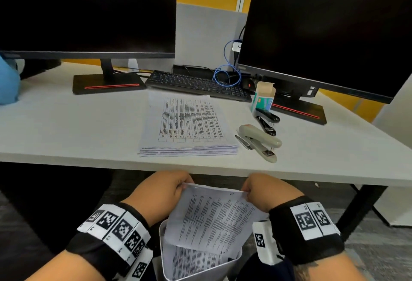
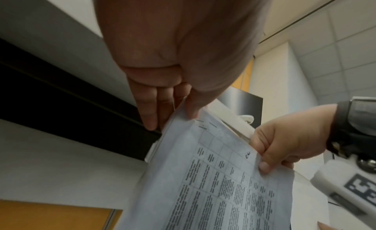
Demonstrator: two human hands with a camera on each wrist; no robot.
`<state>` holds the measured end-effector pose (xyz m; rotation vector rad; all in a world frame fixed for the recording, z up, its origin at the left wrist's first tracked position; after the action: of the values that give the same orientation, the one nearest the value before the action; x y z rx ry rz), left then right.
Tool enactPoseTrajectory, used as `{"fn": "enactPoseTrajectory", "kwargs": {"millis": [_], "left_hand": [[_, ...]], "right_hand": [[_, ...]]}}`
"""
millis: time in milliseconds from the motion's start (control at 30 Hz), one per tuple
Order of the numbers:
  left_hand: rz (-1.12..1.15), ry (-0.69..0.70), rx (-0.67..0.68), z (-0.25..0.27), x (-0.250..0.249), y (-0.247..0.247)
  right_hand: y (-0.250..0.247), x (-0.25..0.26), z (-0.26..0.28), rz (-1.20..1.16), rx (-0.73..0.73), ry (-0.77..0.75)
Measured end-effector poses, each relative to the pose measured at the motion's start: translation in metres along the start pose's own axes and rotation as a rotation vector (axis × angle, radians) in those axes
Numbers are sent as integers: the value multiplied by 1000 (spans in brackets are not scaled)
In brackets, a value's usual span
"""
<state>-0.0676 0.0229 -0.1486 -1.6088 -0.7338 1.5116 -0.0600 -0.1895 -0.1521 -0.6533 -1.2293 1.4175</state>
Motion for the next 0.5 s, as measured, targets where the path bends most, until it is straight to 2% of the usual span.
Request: {"fn": "enactPoseTrajectory", "kwargs": {"millis": [300, 500], "left_hand": [[-126, -99, 113, -16, 39, 39], [-304, -194, 339, -20, 70, 86]], "right_hand": [[44, -2, -25, -22, 155, 20], [90, -10, -53, 8, 156, -8]]}}
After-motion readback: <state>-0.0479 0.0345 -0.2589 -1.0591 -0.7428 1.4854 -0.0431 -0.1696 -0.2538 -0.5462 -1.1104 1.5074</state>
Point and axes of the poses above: each hand's wrist, its own z-axis away from the middle knuckle, its own y-axis out of the palm, x = y × z, the point moved 8 cm from there along -z, towards the middle knuckle, and after that the axes turned 15 degrees about -y, right-handed, at the moved point
